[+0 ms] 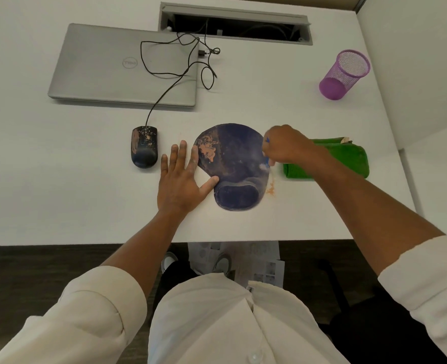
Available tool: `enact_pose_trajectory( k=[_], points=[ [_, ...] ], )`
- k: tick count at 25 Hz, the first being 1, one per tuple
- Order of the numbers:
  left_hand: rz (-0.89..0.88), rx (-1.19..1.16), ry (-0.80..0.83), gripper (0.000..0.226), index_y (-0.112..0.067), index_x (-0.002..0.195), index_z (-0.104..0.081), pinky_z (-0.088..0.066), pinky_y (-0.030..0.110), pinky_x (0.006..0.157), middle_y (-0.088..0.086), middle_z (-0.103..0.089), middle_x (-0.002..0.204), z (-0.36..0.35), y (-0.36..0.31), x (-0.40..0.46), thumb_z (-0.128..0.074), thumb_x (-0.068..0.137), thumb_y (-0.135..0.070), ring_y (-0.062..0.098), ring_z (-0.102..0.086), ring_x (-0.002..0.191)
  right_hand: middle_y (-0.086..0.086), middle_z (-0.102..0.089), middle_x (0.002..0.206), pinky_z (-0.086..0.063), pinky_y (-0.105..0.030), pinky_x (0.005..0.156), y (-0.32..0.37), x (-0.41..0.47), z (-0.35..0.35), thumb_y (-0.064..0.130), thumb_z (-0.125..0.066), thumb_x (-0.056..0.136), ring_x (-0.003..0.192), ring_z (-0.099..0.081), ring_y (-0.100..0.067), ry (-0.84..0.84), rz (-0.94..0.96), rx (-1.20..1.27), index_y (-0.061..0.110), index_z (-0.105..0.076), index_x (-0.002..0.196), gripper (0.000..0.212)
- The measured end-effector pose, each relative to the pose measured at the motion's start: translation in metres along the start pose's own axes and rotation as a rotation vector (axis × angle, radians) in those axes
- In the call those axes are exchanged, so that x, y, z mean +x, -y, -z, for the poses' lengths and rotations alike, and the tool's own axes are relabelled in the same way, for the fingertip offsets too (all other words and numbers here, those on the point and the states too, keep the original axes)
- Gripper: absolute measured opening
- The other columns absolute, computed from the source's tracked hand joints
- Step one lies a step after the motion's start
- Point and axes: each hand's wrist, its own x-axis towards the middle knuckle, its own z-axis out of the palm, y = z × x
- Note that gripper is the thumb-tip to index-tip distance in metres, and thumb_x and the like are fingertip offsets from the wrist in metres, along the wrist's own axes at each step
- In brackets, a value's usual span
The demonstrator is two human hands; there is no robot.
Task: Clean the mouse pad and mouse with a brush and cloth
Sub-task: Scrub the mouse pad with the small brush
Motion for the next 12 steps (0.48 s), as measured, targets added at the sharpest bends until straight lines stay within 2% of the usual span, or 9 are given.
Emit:
enact_pose_trajectory(
  k=[2,4,7,8,11,12],
  points=[
    [-0.003,-0.006,-0.002,0.101,-0.024,0.165,-0.004,0.001,0.049,0.128,0.007,0.005,0.172,-0.0006,0.0007,0.0003,-0.019,0.088,-0.087,0.027,0.010,0.158,-0.004,-0.073,0.080,-0.055,-0.037,0.077,0.0008,0.0002,0.0036,0.014,-0.048,0.089,0.082,-0.067,-0.024,-0.055,0.020,0.044,0.010,-0.070,0.090,0.023],
    [-0.006,-0.007,-0.008,0.101,-0.024,0.165,-0.005,0.002,0.049,0.128,0.007,0.005,0.172,-0.0015,0.0006,-0.0002,-0.019,0.087,-0.088,0.027,0.010,0.158,-0.005,-0.071,0.089,-0.054,-0.039,0.078,0.0012,0.0007,0.0049,0.019,-0.051,0.092,0.084,-0.065,-0.024,-0.149,0.050,0.115,0.013,-0.070,0.094,0.020],
    [-0.003,-0.001,-0.009,0.101,-0.024,0.165,-0.004,0.002,0.049,0.128,0.007,0.006,0.172,-0.0017,0.0006,0.0001,-0.018,0.087,-0.088,0.026,0.010,0.158,-0.004,-0.075,0.085,-0.054,-0.036,0.076,-0.0051,0.0000,0.0018,0.014,-0.054,0.087,0.081,-0.066,-0.022,0.040,-0.003,-0.004,0.012,-0.072,0.087,0.018],
    [-0.002,-0.001,-0.008,0.101,-0.024,0.165,-0.003,0.002,0.049,0.128,0.007,0.006,0.172,-0.0015,0.0008,0.0003,-0.018,0.087,-0.088,0.026,0.011,0.158,-0.002,-0.075,0.082,-0.053,-0.035,0.073,-0.0050,-0.0005,0.0018,0.014,-0.052,0.086,0.079,-0.066,-0.021,0.041,-0.011,-0.015,0.014,-0.072,0.086,0.020],
    [-0.004,-0.005,-0.008,0.101,-0.024,0.165,-0.003,0.002,0.048,0.128,0.007,0.006,0.172,-0.0018,0.0010,-0.0002,-0.019,0.087,-0.088,0.026,0.011,0.158,-0.001,-0.071,0.091,-0.052,-0.037,0.078,-0.0038,-0.0027,0.0030,0.023,-0.052,0.093,0.084,-0.063,-0.021,-0.134,0.064,0.114,0.015,-0.070,0.098,0.021],
    [-0.005,-0.005,-0.010,0.101,-0.024,0.165,-0.003,0.003,0.048,0.128,0.007,0.006,0.172,-0.0019,0.0009,-0.0005,-0.019,0.088,-0.087,0.026,0.011,0.158,-0.001,-0.071,0.092,-0.052,-0.037,0.080,-0.0064,-0.0040,0.0028,0.024,-0.053,0.094,0.086,-0.063,-0.021,-0.104,0.071,0.125,0.014,-0.070,0.099,0.021]
  ],
)
